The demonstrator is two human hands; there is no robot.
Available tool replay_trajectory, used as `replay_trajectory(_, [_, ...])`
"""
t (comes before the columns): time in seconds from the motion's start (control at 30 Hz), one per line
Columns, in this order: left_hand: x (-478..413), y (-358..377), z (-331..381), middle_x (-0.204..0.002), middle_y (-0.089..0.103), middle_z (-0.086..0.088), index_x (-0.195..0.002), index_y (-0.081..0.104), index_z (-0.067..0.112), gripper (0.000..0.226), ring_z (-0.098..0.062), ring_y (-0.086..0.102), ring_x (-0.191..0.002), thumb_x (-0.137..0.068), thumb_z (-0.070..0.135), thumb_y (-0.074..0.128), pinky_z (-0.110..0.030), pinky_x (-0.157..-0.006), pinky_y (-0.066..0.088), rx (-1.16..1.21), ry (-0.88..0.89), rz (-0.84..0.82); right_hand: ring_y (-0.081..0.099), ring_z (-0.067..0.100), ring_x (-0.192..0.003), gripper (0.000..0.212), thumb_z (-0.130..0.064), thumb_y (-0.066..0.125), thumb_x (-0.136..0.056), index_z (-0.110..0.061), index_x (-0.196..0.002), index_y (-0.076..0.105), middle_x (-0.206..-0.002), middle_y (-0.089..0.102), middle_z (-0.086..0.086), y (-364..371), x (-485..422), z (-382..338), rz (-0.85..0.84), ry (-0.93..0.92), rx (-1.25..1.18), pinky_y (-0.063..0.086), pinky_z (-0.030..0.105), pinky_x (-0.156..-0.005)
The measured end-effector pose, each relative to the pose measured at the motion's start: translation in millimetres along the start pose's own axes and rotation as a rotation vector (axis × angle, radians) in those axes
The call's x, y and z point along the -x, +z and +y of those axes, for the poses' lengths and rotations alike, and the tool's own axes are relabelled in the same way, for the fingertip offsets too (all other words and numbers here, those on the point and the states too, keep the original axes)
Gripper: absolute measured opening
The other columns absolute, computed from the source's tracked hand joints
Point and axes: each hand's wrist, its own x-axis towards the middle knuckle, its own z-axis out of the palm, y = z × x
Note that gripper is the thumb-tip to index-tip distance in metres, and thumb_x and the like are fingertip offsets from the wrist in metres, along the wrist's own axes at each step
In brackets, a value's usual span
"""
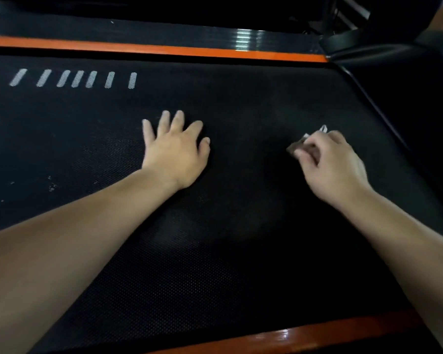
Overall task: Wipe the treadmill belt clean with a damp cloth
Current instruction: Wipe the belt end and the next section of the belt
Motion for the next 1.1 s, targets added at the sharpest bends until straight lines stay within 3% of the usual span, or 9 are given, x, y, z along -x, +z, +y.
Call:
replay_trajectory(0.07, [-2, -1, 17, -0.171, 0.016, -0.011, -0.156, 0.037, 0.028, 0.053, -0.034, 0.003, -0.159, -0.107, 0.049, 0.031, -0.063, -0.125, -0.002, 0.073, 0.045, -0.024, 0.059, 0.029, -0.095, 0.025, -0.041, 0.058, -0.093, -0.02, -0.107, 0.061, -0.107, 0.054, 0.003, 1, 18, -18, -0.021, -0.129, -0.005, 0.048, 0.038, -0.076])
replay_trajectory(0.2, [-4, 11, 39, -0.174, 0.002, -0.008, -0.161, 0.022, 0.035, 0.059, -0.033, -0.011, -0.158, -0.105, 0.055, 0.025, -0.065, -0.122, -0.011, 0.079, -0.02, -0.058, 0.056, 0.021, -0.083, 0.025, -0.044, 0.052, -0.095, -0.022, -0.106, 0.06, -0.099, 0.049, -0.004, -7, 37, -27, -0.199, -0.388, -0.068, 0.047, 0.035, -0.072])
replay_trajectory(0.27, [-5, 16, 40, -0.173, -0.002, -0.009, -0.162, 0.016, 0.035, 0.062, -0.035, -0.014, -0.158, -0.105, 0.056, 0.022, -0.067, -0.121, -0.011, 0.025, -0.016, -0.047, 0.06, 0.028, -0.089, 0.024, -0.043, 0.053, -0.096, -0.023, -0.108, 0.062, -0.103, 0.053, 0.001, 1, -7, -7, -0.085, -0.292, 0.009, 0.049, 0.037, -0.075])
replay_trajectory(0.37, [-6, 18, 40, -0.173, -0.003, -0.009, -0.163, 0.013, 0.034, 0.064, -0.035, -0.014, -0.158, -0.104, 0.057, 0.019, -0.068, -0.121, -0.01, 0.0, -0.023, -0.042, 0.058, 0.036, -0.11, 0.029, -0.04, 0.054, -0.098, -0.021, -0.119, 0.059, -0.123, 0.054, 0.01, 10, -59, 5, -0.019, 0.061, 0.041, 0.047, 0.044, -0.088])
replay_trajectory(0.47, [-5, 18, 42, -0.173, -0.003, -0.01, -0.164, 0.012, 0.033, 0.064, -0.035, -0.013, -0.158, -0.104, 0.057, 0.018, -0.068, -0.121, -0.009, -0.014, -0.019, -0.041, 0.057, 0.032, -0.106, 0.026, -0.038, 0.059, -0.096, -0.02, -0.115, 0.06, -0.115, 0.054, 0.006, 22, -42, -23, -0.013, -0.106, 0.024, 0.049, 0.043, -0.084])
replay_trajectory(0.57, [-3, 17, 42, -0.173, -0.003, -0.01, -0.164, 0.012, 0.033, 0.065, -0.036, -0.013, -0.158, -0.103, 0.056, 0.018, -0.068, -0.121, -0.009, -0.018, -0.021, -0.033, 0.058, 0.022, -0.1, 0.027, -0.038, 0.061, -0.096, -0.019, -0.114, 0.063, -0.106, 0.05, -0.004, 16, -29, -25, -0.125, -0.294, -0.048, 0.044, 0.032, -0.079])
replay_trajectory(0.73, [-3, 17, 43, -0.173, -0.001, -0.01, -0.164, 0.012, 0.032, 0.065, -0.036, -0.012, -0.158, -0.103, 0.057, 0.016, -0.069, -0.121, -0.008, -0.014, -0.019, -0.032, 0.057, 0.033, -0.111, 0.031, -0.044, 0.055, -0.098, -0.023, -0.12, 0.058, -0.123, 0.053, 0.007, 23, -95, -3, -0.005, 0.077, 0.023, 0.046, 0.043, -0.091])
replay_trajectory(0.97, [-3, 16, 44, -0.173, -0.002, -0.011, -0.163, 0.012, 0.032, 0.065, -0.036, -0.013, -0.158, -0.103, 0.056, 0.015, -0.068, -0.121, -0.008, -0.02, -0.013, -0.028, 0.061, 0.021, -0.1, 0.026, -0.043, 0.061, -0.095, -0.023, -0.112, 0.064, -0.108, 0.055, -0.001, 35, -74, -33, -0.082, -0.28, -0.092, 0.05, 0.035, -0.078])
replay_trajectory(1.1, [-3, 17, 43, -0.173, -0.002, -0.011, -0.163, 0.012, 0.032, 0.065, -0.036, -0.013, -0.158, -0.103, 0.057, 0.016, -0.068, -0.121, -0.008, -0.019, -0.008, -0.025, 0.059, 0.035, -0.109, 0.029, -0.044, 0.057, -0.096, -0.024, -0.117, 0.059, -0.122, 0.055, 0.008, 34, -136, -19, -0.027, 0.062, 0.003, 0.049, 0.043, -0.089])
